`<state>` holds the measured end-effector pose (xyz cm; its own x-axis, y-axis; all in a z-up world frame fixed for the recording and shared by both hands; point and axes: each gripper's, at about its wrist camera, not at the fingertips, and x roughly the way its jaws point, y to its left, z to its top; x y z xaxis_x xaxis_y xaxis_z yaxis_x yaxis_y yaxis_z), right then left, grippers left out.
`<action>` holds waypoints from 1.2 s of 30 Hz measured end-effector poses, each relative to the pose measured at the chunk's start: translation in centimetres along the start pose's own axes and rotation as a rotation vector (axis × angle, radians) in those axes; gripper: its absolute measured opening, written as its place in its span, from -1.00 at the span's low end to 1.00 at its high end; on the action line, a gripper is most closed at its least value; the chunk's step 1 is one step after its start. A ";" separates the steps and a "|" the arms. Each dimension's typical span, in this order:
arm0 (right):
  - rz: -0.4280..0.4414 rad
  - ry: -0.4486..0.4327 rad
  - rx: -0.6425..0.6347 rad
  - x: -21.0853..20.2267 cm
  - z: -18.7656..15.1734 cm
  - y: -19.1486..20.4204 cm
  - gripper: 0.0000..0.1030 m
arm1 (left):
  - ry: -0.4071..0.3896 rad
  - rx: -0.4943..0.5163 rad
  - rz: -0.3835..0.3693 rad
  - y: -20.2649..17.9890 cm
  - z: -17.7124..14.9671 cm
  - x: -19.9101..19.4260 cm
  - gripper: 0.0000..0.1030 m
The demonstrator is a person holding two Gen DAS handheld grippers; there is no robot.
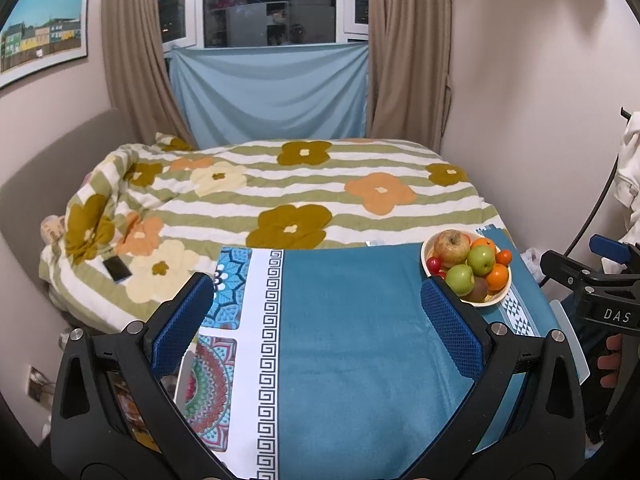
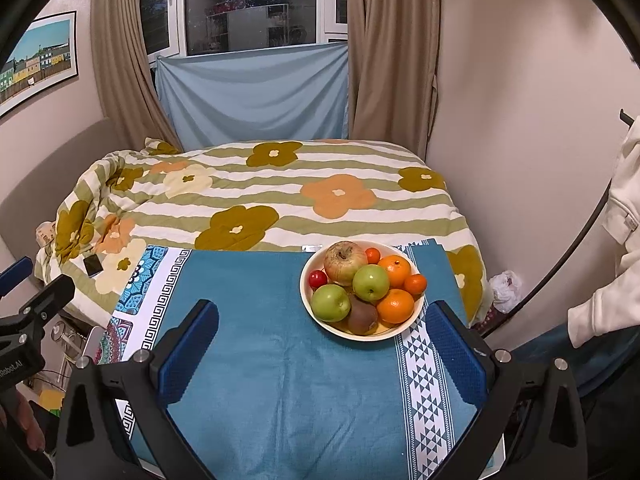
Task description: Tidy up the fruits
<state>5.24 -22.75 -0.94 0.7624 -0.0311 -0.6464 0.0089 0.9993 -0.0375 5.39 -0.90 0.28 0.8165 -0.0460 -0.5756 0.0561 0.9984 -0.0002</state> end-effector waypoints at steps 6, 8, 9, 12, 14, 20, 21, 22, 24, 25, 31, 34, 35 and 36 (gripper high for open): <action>0.000 0.001 -0.001 0.0 0.0 0.0 1.00 | 0.007 0.003 -0.006 -0.1 -0.2 0.3 1.00; -0.001 0.004 0.000 0.2 0.0 0.1 1.00 | 0.011 0.003 -0.009 -0.2 -0.2 0.5 1.00; -0.001 0.004 0.000 0.2 0.0 0.1 1.00 | 0.012 0.003 -0.010 -0.2 -0.3 0.5 1.00; -0.003 0.004 0.001 0.3 0.0 0.1 1.00 | 0.013 0.002 -0.011 -0.3 -0.3 0.6 1.00; -0.003 0.005 0.002 0.4 -0.1 0.0 1.00 | 0.014 0.001 -0.010 -0.3 -0.3 0.6 1.00; -0.010 0.012 0.004 0.9 -0.3 -0.3 1.00 | 0.015 -0.014 -0.007 -0.3 -0.5 0.8 1.00; -0.011 0.013 0.005 1.0 -0.3 -0.4 1.00 | 0.016 -0.016 -0.007 -0.2 -0.5 0.8 1.00; -0.010 0.012 0.005 1.0 -0.4 -0.4 1.00 | 0.016 -0.018 -0.004 -0.2 -0.5 0.8 1.00; -0.011 0.012 0.005 1.0 -0.3 -0.4 1.00 | 0.016 -0.020 0.004 -0.1 -0.5 0.8 1.00; -0.011 0.012 0.005 1.1 -0.4 -0.4 1.00 | 0.015 -0.019 0.006 -0.1 -0.5 0.8 1.00; -0.012 0.015 0.009 1.1 -0.3 -0.5 1.00 | 0.011 -0.018 0.012 -0.3 -0.4 0.7 1.00; -0.011 0.013 0.010 1.1 -0.2 -0.5 1.00 | 0.009 -0.021 0.004 -0.3 -0.3 0.7 1.00; -0.012 0.014 0.008 1.2 -0.2 -0.5 1.00 | 0.009 -0.021 -0.004 -0.3 -0.2 0.8 1.00; -0.012 0.015 0.008 1.2 -0.2 -0.5 1.00 | 0.010 -0.021 -0.009 -0.4 -0.2 0.8 1.00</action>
<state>6.03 -23.32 -1.83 0.7522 -0.0434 -0.6574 0.0230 0.9989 -0.0397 5.96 -1.29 -0.35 0.8102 -0.0546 -0.5836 0.0508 0.9984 -0.0228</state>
